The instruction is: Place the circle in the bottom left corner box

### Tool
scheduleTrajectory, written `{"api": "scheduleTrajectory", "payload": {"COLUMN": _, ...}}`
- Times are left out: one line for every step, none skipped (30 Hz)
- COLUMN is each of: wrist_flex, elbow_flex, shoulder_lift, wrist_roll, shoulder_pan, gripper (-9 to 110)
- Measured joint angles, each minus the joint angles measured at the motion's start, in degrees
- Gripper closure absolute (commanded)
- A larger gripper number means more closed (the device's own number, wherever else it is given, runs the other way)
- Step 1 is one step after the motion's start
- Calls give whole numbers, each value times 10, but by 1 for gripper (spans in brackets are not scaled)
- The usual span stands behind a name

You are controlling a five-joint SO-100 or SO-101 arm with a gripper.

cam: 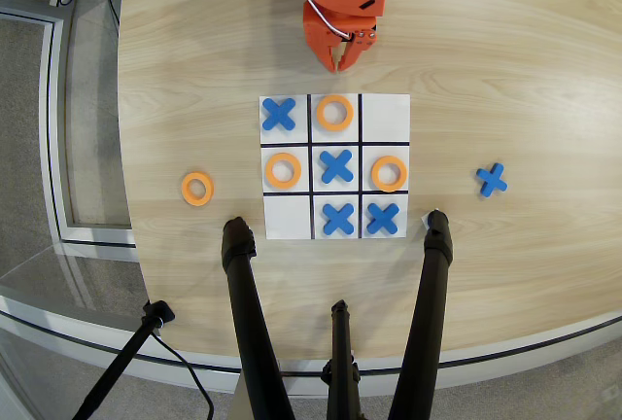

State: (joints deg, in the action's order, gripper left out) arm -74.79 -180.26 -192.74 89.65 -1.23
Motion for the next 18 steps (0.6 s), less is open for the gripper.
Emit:
{"api": "scheduleTrajectory", "payload": {"wrist_flex": 0, "elbow_flex": 0, "shoulder_lift": 0, "wrist_roll": 0, "shoulder_pan": 0, "gripper": 101}}
{"api": "scheduleTrajectory", "payload": {"wrist_flex": 0, "elbow_flex": 0, "shoulder_lift": 0, "wrist_roll": 0, "shoulder_pan": 0, "gripper": 101}}
{"api": "scheduleTrajectory", "payload": {"wrist_flex": 0, "elbow_flex": 0, "shoulder_lift": 0, "wrist_roll": 0, "shoulder_pan": 0, "gripper": 101}}
{"api": "scheduleTrajectory", "payload": {"wrist_flex": 0, "elbow_flex": 0, "shoulder_lift": 0, "wrist_roll": 0, "shoulder_pan": 0, "gripper": 101}}
{"api": "scheduleTrajectory", "payload": {"wrist_flex": 0, "elbow_flex": 0, "shoulder_lift": 0, "wrist_roll": 0, "shoulder_pan": 0, "gripper": 101}}
{"api": "scheduleTrajectory", "payload": {"wrist_flex": 0, "elbow_flex": 0, "shoulder_lift": 0, "wrist_roll": 0, "shoulder_pan": 0, "gripper": 101}}
{"api": "scheduleTrajectory", "payload": {"wrist_flex": 0, "elbow_flex": 0, "shoulder_lift": 0, "wrist_roll": 0, "shoulder_pan": 0, "gripper": 101}}
{"api": "scheduleTrajectory", "payload": {"wrist_flex": 0, "elbow_flex": 0, "shoulder_lift": 0, "wrist_roll": 0, "shoulder_pan": 0, "gripper": 101}}
{"api": "scheduleTrajectory", "payload": {"wrist_flex": 0, "elbow_flex": 0, "shoulder_lift": 0, "wrist_roll": 0, "shoulder_pan": 0, "gripper": 101}}
{"api": "scheduleTrajectory", "payload": {"wrist_flex": 0, "elbow_flex": 0, "shoulder_lift": 0, "wrist_roll": 0, "shoulder_pan": 0, "gripper": 101}}
{"api": "scheduleTrajectory", "payload": {"wrist_flex": 0, "elbow_flex": 0, "shoulder_lift": 0, "wrist_roll": 0, "shoulder_pan": 0, "gripper": 101}}
{"api": "scheduleTrajectory", "payload": {"wrist_flex": 0, "elbow_flex": 0, "shoulder_lift": 0, "wrist_roll": 0, "shoulder_pan": 0, "gripper": 101}}
{"api": "scheduleTrajectory", "payload": {"wrist_flex": 0, "elbow_flex": 0, "shoulder_lift": 0, "wrist_roll": 0, "shoulder_pan": 0, "gripper": 101}}
{"api": "scheduleTrajectory", "payload": {"wrist_flex": 0, "elbow_flex": 0, "shoulder_lift": 0, "wrist_roll": 0, "shoulder_pan": -1, "gripper": 101}}
{"api": "scheduleTrajectory", "payload": {"wrist_flex": 0, "elbow_flex": 0, "shoulder_lift": 0, "wrist_roll": 0, "shoulder_pan": -3, "gripper": 101}}
{"api": "scheduleTrajectory", "payload": {"wrist_flex": 0, "elbow_flex": 0, "shoulder_lift": 0, "wrist_roll": 0, "shoulder_pan": -4, "gripper": 101}}
{"api": "scheduleTrajectory", "payload": {"wrist_flex": 0, "elbow_flex": 0, "shoulder_lift": 0, "wrist_roll": 0, "shoulder_pan": -4, "gripper": 101}}
{"api": "scheduleTrajectory", "payload": {"wrist_flex": 0, "elbow_flex": 0, "shoulder_lift": 0, "wrist_roll": 0, "shoulder_pan": -4, "gripper": 101}}
